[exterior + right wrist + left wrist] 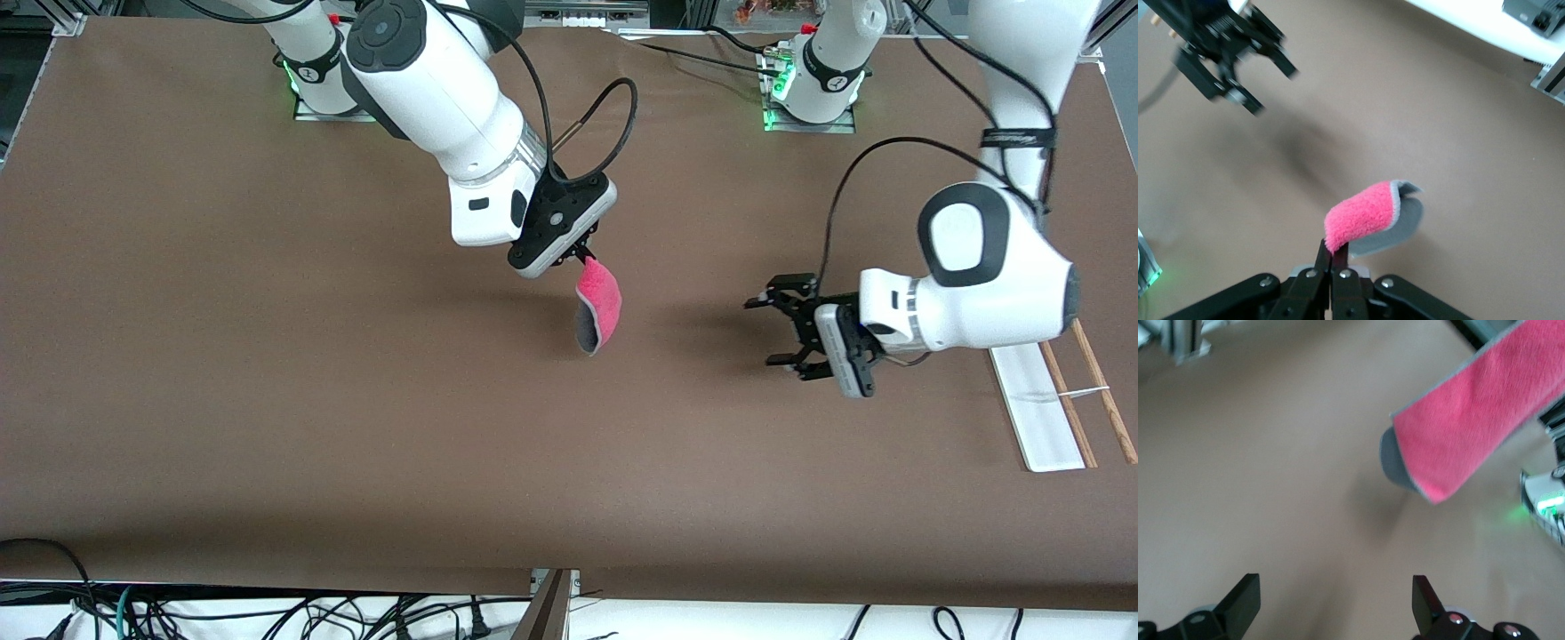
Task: Pass towel and hang on rack
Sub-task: 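Grasp the hanging towel with the left gripper beside the right gripper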
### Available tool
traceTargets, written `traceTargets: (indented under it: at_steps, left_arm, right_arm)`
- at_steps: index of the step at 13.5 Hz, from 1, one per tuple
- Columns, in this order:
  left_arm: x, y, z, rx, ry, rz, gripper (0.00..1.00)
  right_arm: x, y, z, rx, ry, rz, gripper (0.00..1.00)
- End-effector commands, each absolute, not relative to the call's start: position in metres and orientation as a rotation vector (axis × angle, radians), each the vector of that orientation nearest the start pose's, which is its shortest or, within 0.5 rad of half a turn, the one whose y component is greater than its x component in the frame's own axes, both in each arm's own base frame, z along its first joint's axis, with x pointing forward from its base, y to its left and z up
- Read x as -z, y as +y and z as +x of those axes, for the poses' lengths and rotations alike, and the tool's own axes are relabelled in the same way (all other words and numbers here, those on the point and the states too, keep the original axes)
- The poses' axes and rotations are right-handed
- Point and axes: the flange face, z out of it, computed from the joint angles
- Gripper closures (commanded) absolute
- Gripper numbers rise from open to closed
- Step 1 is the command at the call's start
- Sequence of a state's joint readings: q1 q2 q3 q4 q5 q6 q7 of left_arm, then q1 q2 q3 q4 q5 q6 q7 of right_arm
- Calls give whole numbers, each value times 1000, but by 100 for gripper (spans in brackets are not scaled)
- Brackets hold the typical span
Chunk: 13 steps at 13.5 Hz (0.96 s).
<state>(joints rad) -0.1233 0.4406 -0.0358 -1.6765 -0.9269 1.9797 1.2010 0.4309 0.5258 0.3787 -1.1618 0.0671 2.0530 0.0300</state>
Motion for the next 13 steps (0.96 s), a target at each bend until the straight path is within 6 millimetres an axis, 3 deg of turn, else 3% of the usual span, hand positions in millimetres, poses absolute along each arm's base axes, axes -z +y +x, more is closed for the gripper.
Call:
traceTargets:
  at_steps: [1, 3, 6, 13]
  left_arm:
    - [-315, -185, 657, -543, -995, 1978, 0]
    - [-294, -211, 654, -609, -1001, 1931, 0]
    - [-266, -233, 649, -656, -1105, 1898, 0]
    - [-213, -259, 628, -786, -1413, 1789, 0]
  right_arm:
    - [-567, 487, 552, 403, -888, -2568, 100]
    - [-567, 487, 551, 398, -890, -2567, 100]
    - [-566, 487, 552, 396, -888, -2568, 100]
    - [-567, 485, 553, 389, -889, -2570, 100]
